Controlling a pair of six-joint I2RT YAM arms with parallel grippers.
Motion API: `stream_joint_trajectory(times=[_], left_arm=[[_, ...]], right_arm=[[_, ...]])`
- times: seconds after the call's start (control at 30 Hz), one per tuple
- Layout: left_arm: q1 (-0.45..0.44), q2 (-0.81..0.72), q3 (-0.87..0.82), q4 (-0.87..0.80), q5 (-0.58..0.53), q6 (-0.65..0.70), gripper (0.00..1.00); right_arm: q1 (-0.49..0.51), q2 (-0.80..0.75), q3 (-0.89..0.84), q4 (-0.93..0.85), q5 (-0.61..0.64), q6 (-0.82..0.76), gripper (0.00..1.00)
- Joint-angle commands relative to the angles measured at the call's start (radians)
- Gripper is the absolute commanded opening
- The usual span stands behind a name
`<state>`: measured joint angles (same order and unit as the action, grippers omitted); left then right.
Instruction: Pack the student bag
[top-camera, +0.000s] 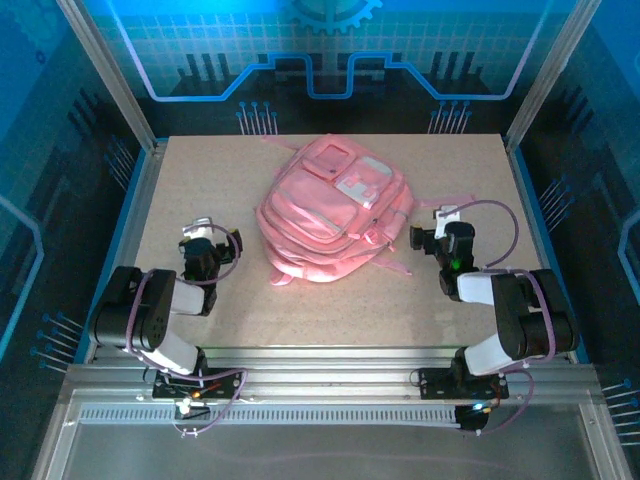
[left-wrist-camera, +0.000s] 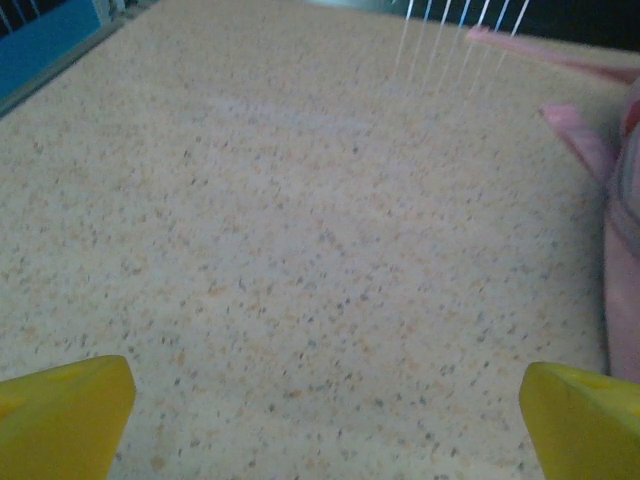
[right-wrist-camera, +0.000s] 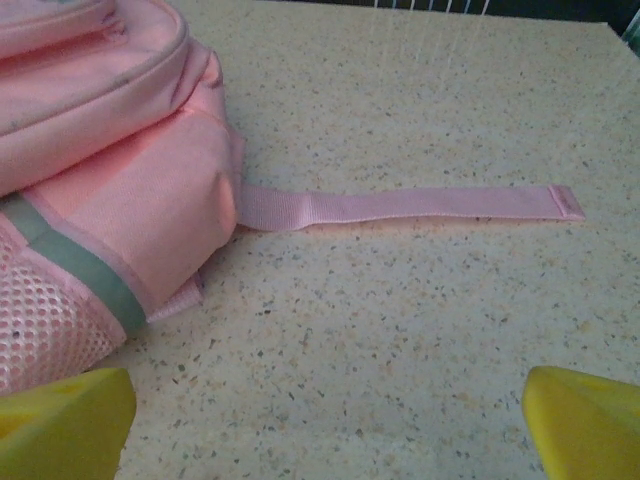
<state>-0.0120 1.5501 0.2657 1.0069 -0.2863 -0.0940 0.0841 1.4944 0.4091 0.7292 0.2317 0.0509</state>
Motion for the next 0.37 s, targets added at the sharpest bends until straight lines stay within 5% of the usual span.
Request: stream_joint_trajectory(times=[0.0, 0.33], left_arm=[[0.011, -0.006, 0.021, 0.082, 0.034, 0.026, 0.99], [-0.011, 0.005, 0.089, -0.027, 0.026, 0.057, 0.96]], right_arm=[[0.005, 0.006, -0.001, 0.065, 0.025, -0.008, 1.0], [0.012, 0.007, 0.0, 0.067, 0.03, -0.015, 1.0]])
